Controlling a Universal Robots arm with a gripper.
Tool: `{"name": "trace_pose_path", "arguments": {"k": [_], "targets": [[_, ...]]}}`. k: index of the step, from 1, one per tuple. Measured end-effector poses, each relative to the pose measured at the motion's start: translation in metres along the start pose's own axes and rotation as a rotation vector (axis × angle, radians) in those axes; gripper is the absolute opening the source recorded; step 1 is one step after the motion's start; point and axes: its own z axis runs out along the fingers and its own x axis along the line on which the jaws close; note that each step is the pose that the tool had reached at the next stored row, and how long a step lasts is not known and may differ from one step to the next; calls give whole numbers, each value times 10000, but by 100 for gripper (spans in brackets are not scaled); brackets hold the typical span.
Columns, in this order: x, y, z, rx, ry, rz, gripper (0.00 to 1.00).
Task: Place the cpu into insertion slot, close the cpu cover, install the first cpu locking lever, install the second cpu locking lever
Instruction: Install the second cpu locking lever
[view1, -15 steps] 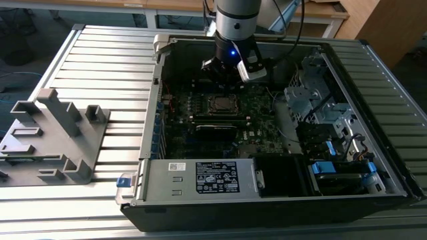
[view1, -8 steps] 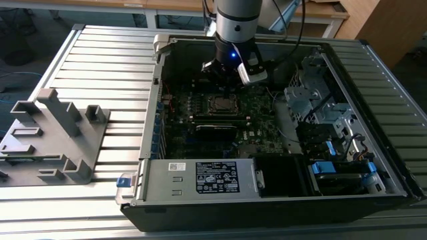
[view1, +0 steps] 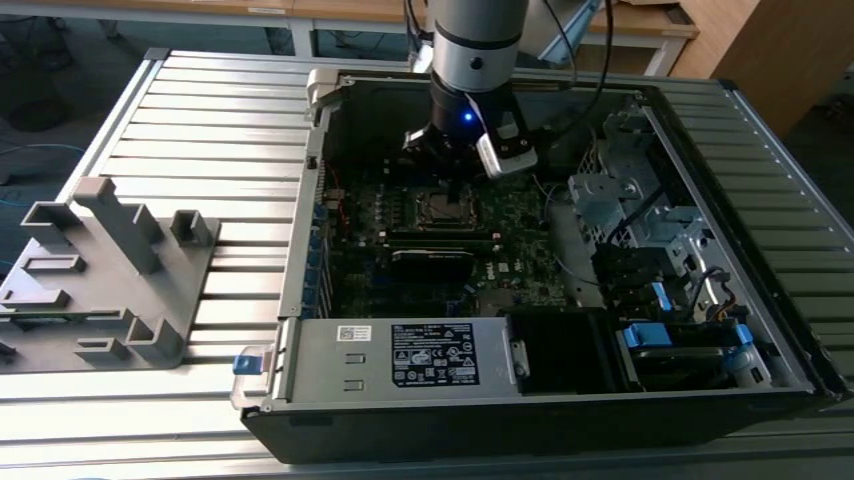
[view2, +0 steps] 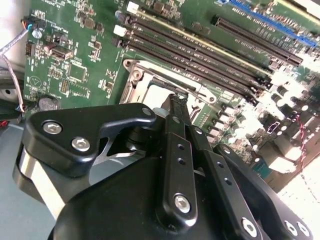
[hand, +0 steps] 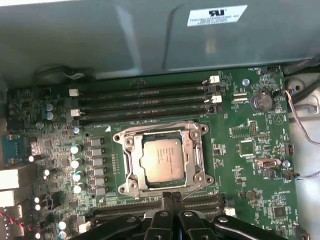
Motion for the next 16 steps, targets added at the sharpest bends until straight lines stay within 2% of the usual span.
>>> {"name": "trace_pose_path", "arguments": {"k": [9,13,16], "targets": [[-13,-110,-3,-1,-1,0,11],[-15,-128,-1,-2,-1,2,11],[19,-134,1,-2,-13,-1,11]]}}
